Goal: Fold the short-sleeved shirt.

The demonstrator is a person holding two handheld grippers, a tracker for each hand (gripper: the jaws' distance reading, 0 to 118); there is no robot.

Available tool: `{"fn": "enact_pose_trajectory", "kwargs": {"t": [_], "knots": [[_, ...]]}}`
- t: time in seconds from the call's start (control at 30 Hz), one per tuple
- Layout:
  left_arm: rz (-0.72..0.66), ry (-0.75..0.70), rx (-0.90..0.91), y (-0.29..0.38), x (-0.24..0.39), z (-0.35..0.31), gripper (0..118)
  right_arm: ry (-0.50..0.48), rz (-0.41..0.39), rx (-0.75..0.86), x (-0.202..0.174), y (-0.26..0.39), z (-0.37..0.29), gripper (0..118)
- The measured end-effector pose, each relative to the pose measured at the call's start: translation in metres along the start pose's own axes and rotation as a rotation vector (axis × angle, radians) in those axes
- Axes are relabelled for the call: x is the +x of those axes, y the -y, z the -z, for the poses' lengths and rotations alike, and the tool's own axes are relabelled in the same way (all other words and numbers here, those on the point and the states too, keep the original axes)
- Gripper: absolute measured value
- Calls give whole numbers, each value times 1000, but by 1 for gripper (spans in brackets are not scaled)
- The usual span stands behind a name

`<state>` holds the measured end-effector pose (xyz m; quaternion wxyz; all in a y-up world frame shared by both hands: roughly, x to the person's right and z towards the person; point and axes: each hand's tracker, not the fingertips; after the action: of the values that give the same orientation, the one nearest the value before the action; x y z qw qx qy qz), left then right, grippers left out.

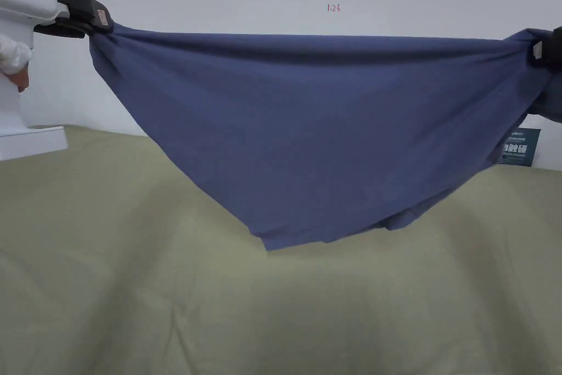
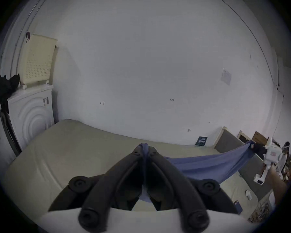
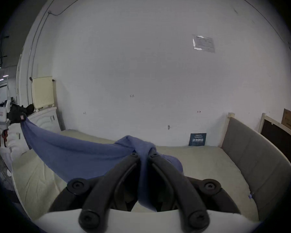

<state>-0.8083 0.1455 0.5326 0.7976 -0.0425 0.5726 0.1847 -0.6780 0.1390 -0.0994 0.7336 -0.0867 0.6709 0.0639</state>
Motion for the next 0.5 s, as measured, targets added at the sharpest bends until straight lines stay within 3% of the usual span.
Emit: {"fn": "enact_pose_trajectory", "kwargs": {"t": [0.27, 0.4, 0.5], "knots": [[-21, -39, -50, 28, 1, 32, 3, 31, 0, -37, -11, 20, 38, 5], [-9, -24, -86, 66, -4, 29, 3, 5, -37, -75, -10, 53, 22, 5], [-55, 9, -100, 101, -11, 12, 3, -30, -10, -83, -4, 83, -3, 5]]}}
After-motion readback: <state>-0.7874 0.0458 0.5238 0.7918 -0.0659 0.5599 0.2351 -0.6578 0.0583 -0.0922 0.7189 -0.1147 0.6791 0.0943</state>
